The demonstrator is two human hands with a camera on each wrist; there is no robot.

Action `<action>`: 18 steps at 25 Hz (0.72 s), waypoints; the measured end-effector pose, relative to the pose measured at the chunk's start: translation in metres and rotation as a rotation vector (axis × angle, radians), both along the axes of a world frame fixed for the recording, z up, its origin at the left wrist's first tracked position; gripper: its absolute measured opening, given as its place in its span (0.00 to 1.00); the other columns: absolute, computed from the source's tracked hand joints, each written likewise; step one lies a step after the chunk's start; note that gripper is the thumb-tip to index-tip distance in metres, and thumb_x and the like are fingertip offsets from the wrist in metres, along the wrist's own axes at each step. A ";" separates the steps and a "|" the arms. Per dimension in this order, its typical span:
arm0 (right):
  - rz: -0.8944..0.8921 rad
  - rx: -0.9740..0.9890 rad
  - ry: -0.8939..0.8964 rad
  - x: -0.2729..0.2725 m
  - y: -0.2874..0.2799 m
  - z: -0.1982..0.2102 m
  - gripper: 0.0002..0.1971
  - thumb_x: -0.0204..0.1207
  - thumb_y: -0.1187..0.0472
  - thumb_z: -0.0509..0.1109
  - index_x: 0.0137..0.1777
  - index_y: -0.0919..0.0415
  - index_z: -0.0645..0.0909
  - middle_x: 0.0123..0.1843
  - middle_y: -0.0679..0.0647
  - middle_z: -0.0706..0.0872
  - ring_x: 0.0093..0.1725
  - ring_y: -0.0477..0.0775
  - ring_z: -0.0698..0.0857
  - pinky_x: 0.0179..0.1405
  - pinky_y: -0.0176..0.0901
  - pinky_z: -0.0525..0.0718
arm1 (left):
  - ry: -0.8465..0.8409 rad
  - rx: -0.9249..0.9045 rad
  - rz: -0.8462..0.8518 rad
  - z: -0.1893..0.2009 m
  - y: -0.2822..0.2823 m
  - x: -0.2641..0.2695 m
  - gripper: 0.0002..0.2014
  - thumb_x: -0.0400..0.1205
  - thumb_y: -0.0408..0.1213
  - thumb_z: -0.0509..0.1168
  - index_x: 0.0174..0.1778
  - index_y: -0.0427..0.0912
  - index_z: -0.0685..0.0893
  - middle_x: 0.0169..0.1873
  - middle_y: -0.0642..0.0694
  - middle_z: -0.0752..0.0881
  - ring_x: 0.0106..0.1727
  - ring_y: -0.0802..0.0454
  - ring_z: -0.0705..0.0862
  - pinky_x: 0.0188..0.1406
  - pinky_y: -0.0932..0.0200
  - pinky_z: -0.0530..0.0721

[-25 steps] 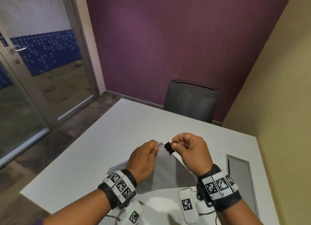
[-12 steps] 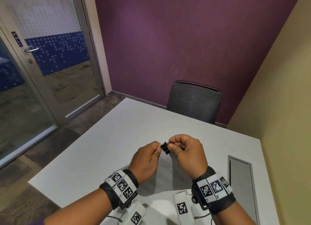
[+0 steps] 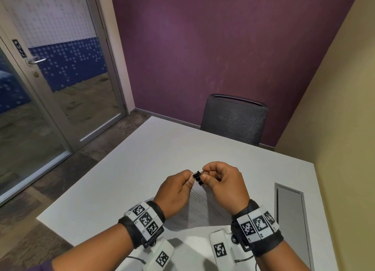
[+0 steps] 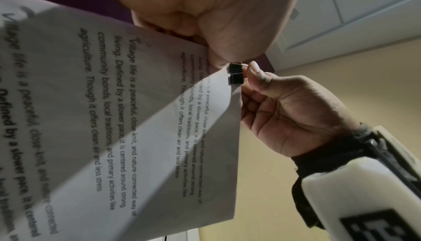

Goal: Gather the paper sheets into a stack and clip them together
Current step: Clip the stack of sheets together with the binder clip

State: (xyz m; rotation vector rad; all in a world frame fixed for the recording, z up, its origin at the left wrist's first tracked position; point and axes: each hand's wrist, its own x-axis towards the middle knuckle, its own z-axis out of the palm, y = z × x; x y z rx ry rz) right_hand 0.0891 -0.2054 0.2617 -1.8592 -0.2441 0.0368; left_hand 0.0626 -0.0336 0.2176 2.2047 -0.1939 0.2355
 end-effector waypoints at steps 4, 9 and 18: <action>0.027 0.015 0.055 0.001 0.003 -0.004 0.10 0.74 0.65 0.78 0.55 0.57 0.87 0.46 0.52 0.92 0.48 0.49 0.91 0.58 0.53 0.90 | 0.014 -0.027 0.001 -0.005 0.004 0.001 0.13 0.87 0.51 0.54 0.35 0.61 0.73 0.28 0.56 0.78 0.33 0.52 0.78 0.37 0.44 0.80; 0.157 -0.084 0.068 -0.004 -0.004 -0.020 0.43 0.66 0.48 0.84 0.80 0.45 0.68 0.76 0.47 0.78 0.74 0.46 0.77 0.75 0.48 0.75 | 0.033 -0.100 -0.020 -0.003 0.013 -0.001 0.14 0.88 0.48 0.55 0.36 0.63 0.76 0.29 0.61 0.78 0.32 0.61 0.75 0.35 0.56 0.73; -0.103 0.275 0.294 -0.019 -0.036 -0.108 0.64 0.47 0.37 0.88 0.82 0.33 0.54 0.84 0.43 0.68 0.83 0.44 0.66 0.84 0.62 0.59 | 0.194 -0.653 0.066 0.004 0.051 0.001 0.12 0.91 0.34 0.55 0.52 0.36 0.83 0.41 0.44 0.88 0.41 0.54 0.85 0.44 0.62 0.84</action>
